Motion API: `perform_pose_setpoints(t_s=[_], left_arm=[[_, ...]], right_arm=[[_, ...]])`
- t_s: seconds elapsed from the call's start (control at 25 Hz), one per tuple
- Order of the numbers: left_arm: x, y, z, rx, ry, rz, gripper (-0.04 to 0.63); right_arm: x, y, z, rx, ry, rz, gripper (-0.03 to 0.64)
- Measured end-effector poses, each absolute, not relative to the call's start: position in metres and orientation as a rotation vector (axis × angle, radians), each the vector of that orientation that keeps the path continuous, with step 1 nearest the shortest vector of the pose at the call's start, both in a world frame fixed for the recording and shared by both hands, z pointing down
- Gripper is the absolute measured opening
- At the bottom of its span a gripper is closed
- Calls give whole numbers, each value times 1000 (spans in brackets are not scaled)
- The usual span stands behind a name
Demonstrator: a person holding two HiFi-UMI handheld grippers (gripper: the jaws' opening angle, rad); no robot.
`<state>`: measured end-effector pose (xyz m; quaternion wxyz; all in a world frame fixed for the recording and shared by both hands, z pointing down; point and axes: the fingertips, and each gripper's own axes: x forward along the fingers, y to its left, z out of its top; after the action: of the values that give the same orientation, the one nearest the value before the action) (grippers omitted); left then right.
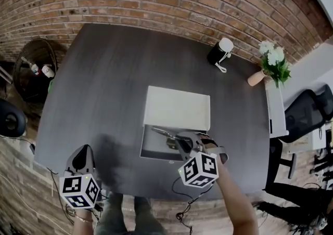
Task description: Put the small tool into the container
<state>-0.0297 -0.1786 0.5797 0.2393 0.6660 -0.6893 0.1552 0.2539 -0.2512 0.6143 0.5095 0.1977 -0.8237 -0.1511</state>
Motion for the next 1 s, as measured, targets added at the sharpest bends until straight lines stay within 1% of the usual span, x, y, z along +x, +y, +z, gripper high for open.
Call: perform_pose_setpoints(t_s=[0.64, 1.0], left_arm=[[-26, -182, 585, 1831, -1867, 437, -2], [-21, -182, 584, 1840, -1849, 445, -2]], right_arm=[[253, -255, 624, 480, -1979, -357, 12], [254, -246, 629, 425, -1993, -281, 45]])
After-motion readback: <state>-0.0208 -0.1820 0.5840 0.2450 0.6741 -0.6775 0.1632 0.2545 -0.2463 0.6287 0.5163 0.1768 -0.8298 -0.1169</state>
